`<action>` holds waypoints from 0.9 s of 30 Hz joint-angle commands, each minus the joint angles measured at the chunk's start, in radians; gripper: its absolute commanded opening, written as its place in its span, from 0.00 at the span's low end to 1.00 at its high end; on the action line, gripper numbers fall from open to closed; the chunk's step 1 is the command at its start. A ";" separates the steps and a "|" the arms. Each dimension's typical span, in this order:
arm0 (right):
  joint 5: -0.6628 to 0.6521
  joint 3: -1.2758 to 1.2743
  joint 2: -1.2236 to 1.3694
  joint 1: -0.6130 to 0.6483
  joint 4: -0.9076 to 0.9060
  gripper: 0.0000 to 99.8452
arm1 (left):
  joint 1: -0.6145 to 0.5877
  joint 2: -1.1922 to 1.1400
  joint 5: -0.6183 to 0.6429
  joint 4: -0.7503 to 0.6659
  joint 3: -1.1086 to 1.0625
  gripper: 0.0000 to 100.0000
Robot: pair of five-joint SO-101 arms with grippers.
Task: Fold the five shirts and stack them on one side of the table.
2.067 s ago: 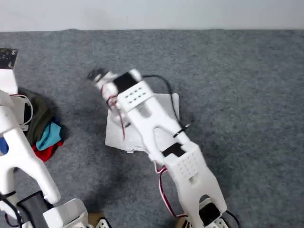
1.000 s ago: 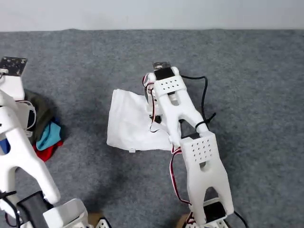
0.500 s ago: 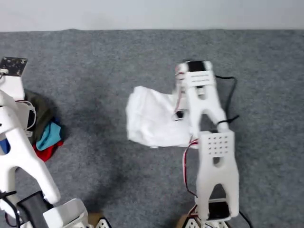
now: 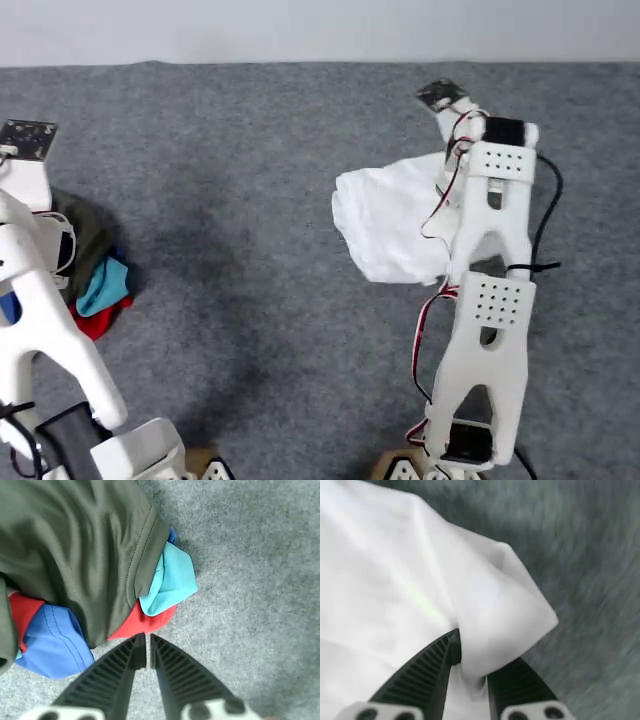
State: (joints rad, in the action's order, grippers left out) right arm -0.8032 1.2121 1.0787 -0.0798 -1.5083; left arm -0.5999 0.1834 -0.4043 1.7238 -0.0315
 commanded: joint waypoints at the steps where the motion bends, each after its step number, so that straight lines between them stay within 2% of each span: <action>1: -0.124 0.089 0.021 0.054 0.077 0.01 | 0.005 0.031 -0.012 -0.011 0.005 0.02; 4: -0.127 0.126 0.067 0.073 0.128 0.03 | 0.005 0.031 -0.012 -0.009 0.005 0.02; 6: -0.114 0.169 0.081 0.074 0.131 0.08 | 0.005 0.031 -0.012 -0.009 0.005 0.02; 8: 0.008 0.229 0.081 0.070 0.131 0.13 | 0.005 0.031 -0.012 -0.009 0.005 0.02; 12: 0.358 0.381 0.082 0.062 0.071 0.24 | 0.003 0.031 -0.014 -0.009 0.005 0.02; 15: 0.562 0.471 0.087 0.065 -0.051 0.25 | 0.003 0.031 -0.014 -0.009 0.005 0.02; 21: 0.879 0.463 0.056 0.091 -0.292 0.25 | 0.003 0.031 -0.021 -0.014 0.005 0.02; 27: 1.086 0.437 -0.038 0.119 -0.291 0.26 | 0.005 0.029 -0.081 -0.014 0.005 0.02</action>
State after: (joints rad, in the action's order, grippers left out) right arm 0.1987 1.6341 1.1615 0.0015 -1.7538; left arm -0.5999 0.1834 -0.4549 1.7238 -0.0315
